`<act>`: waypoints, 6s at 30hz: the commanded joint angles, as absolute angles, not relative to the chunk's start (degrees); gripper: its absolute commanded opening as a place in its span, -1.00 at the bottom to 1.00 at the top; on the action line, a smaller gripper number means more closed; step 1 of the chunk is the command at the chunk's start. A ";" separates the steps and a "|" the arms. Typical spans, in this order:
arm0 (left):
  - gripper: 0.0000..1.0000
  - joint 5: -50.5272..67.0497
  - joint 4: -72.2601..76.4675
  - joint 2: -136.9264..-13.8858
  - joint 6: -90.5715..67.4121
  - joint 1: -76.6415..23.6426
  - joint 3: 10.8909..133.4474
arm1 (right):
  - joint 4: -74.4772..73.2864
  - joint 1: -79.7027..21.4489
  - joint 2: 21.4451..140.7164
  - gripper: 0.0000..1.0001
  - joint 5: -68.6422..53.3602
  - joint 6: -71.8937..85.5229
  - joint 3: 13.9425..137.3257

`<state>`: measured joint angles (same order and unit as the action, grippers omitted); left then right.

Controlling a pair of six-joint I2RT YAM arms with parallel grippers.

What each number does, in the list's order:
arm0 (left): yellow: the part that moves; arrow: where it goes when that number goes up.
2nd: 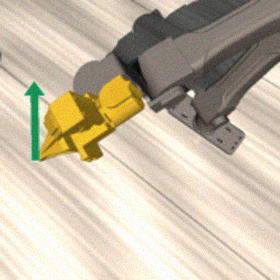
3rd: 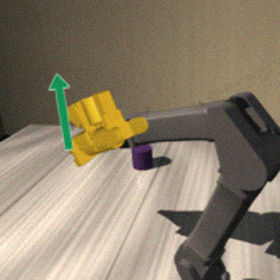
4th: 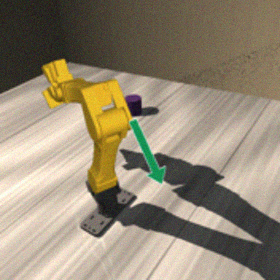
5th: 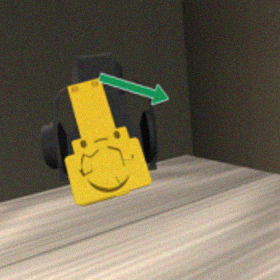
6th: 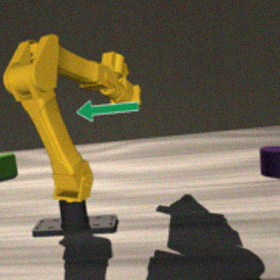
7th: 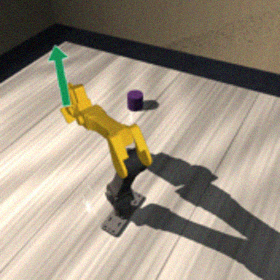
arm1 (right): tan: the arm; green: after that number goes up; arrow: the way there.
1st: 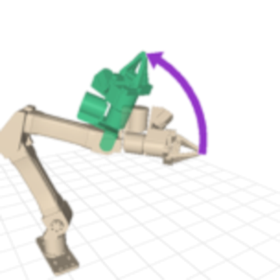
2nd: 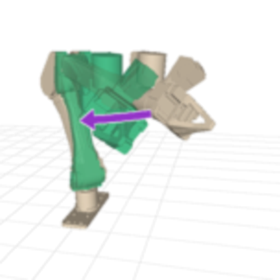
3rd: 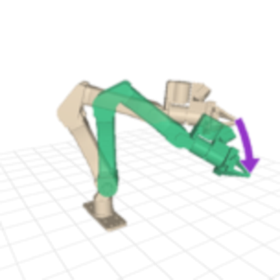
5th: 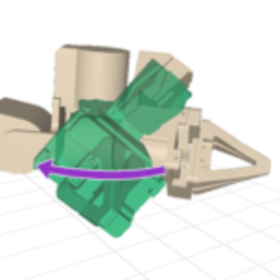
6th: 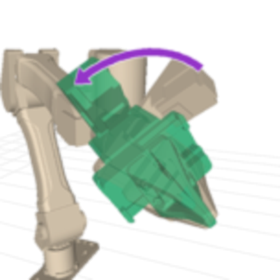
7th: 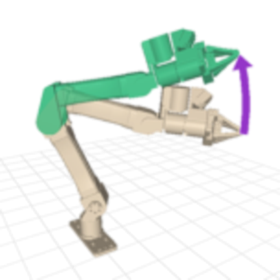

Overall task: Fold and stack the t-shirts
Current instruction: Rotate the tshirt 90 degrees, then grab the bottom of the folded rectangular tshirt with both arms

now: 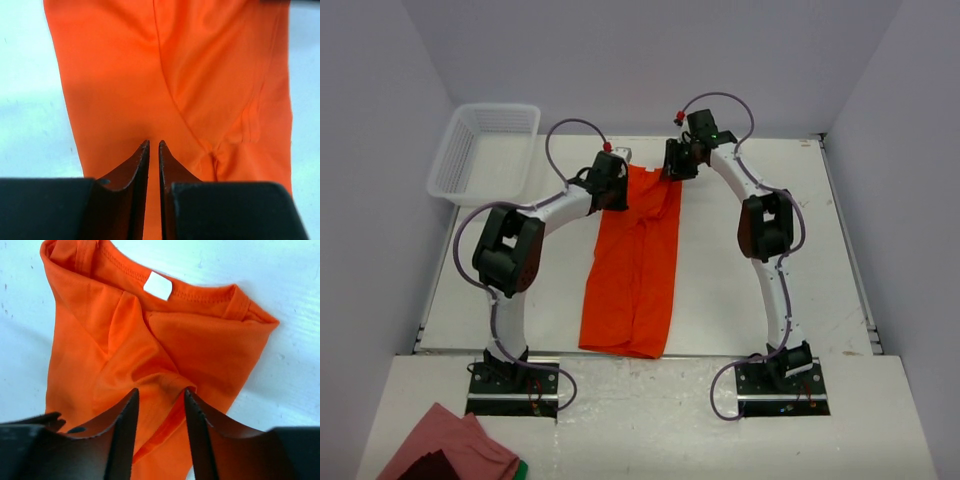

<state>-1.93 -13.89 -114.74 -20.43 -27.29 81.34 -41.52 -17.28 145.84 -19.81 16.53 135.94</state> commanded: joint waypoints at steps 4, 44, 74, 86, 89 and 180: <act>-0.74 4.39 -11.87 -117.77 -17.32 -24.35 88.33 | -38.85 -17.23 131.93 -0.09 -15.56 16.44 126.93; -0.71 7.04 -10.99 -122.54 -20.13 -19.16 94.94 | -18.91 -44.91 74.80 0.15 -5.00 38.05 41.58; -1.00 14.50 -0.97 -76.64 -30.32 -36.39 37.54 | -9.84 -61.61 84.64 -1.00 -4.48 48.60 41.31; -1.00 15.91 2.99 -78.76 -30.67 -37.97 34.10 | -13.27 -62.67 88.76 -1.00 -0.09 55.01 41.31; -1.00 14.16 2.02 -77.78 -30.67 -38.06 34.10 | -16.78 -62.67 89.56 -1.00 3.86 56.51 42.10; 0.08 -22.23 -26.80 -49.04 -55.46 -56.25 23.38 | -3.61 -56.69 65.56 -0.01 12.22 72.69 16.61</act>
